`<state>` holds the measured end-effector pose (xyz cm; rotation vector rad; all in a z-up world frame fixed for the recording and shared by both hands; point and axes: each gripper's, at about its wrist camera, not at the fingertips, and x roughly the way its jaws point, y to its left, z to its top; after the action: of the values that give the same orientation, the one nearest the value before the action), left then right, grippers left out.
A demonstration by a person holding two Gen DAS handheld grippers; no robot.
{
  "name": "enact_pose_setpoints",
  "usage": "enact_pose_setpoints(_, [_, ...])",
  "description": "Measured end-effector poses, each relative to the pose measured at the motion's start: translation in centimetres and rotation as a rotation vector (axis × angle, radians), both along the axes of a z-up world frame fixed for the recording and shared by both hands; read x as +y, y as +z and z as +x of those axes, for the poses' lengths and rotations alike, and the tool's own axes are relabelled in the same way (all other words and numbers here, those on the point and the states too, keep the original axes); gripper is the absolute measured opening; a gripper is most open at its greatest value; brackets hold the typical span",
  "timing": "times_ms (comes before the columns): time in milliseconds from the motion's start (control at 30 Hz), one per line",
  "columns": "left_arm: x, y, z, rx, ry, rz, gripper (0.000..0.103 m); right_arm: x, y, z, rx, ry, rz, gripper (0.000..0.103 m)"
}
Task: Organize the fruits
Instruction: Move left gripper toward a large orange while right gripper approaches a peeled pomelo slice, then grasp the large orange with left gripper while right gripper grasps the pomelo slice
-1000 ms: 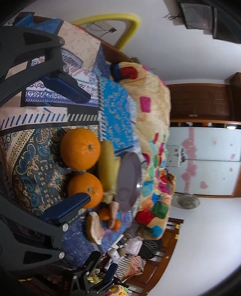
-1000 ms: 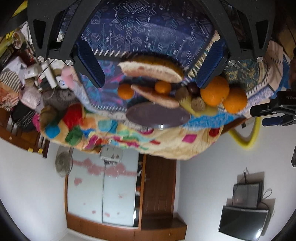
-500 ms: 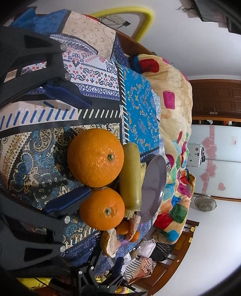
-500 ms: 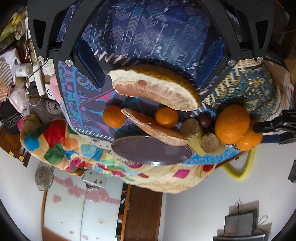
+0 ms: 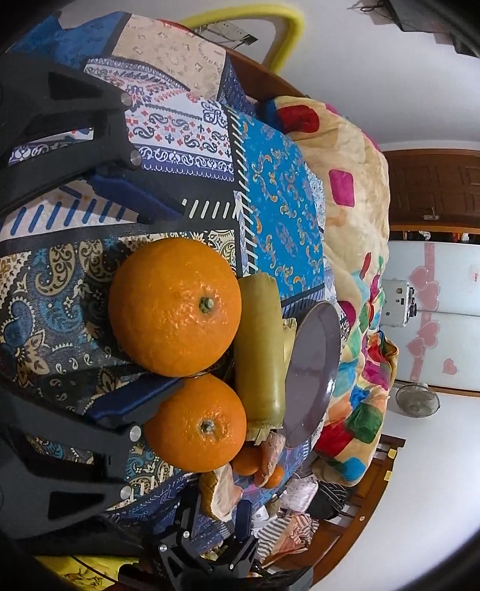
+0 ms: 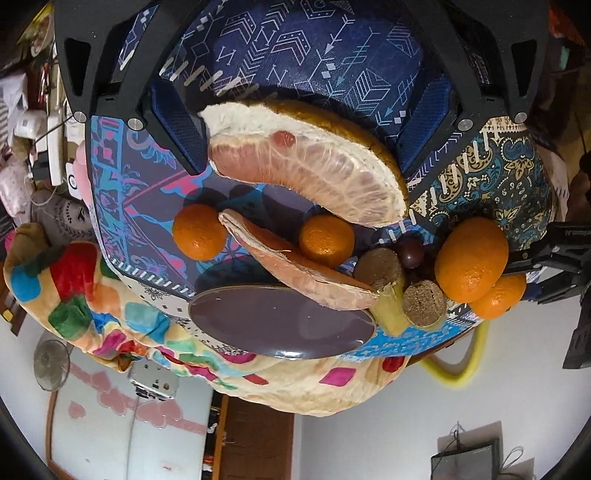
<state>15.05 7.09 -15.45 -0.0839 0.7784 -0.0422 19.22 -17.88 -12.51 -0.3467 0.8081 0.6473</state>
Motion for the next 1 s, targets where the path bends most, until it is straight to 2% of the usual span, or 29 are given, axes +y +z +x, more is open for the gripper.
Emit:
enact_pose_setpoints(100, [0.0,0.1,0.0,0.0,-0.028,-0.033,0.069,0.0,0.0,-0.1,0.008,0.018,0.003,0.095])
enact_pose_setpoints(333, [-0.2,0.3,-0.2,0.009,-0.021,-0.022,0.068,0.2,0.2,-0.3,0.004,-0.001,-0.008,0.09])
enact_pose_setpoints(367, [-0.2,0.4,-0.3,0.012,-0.02,-0.021,0.068,0.3,0.3,-0.4,0.001,-0.002,-0.01,0.086])
enact_pose_setpoints(400, [-0.2,0.4,-0.4,0.013,-0.02,-0.02,0.068,0.5,0.5,-0.9,-0.007,0.013,-0.009,0.075])
enact_pose_setpoints(533, [-0.2,0.6,-1.0,0.02,-0.021,-0.018,0.068,1.1,0.8,-2.1,-0.054,0.03,-0.06,0.063])
enact_pose_setpoints(700, [-0.3,1.4,-1.9,0.008,-0.022,-0.01,0.068,0.7,2.0,-2.5,-0.057,0.023,-0.023,0.043])
enact_pose_setpoints(800, [-0.4,2.1,-2.4,-0.007,-0.022,-0.008,0.068,0.6,2.9,-2.7,-0.072,0.015,-0.006,0.033])
enact_pose_setpoints(1000, [-0.4,3.7,-3.2,-0.04,-0.016,-0.009,0.068,-0.4,4.6,-2.8,-0.09,-0.028,0.046,0.021])
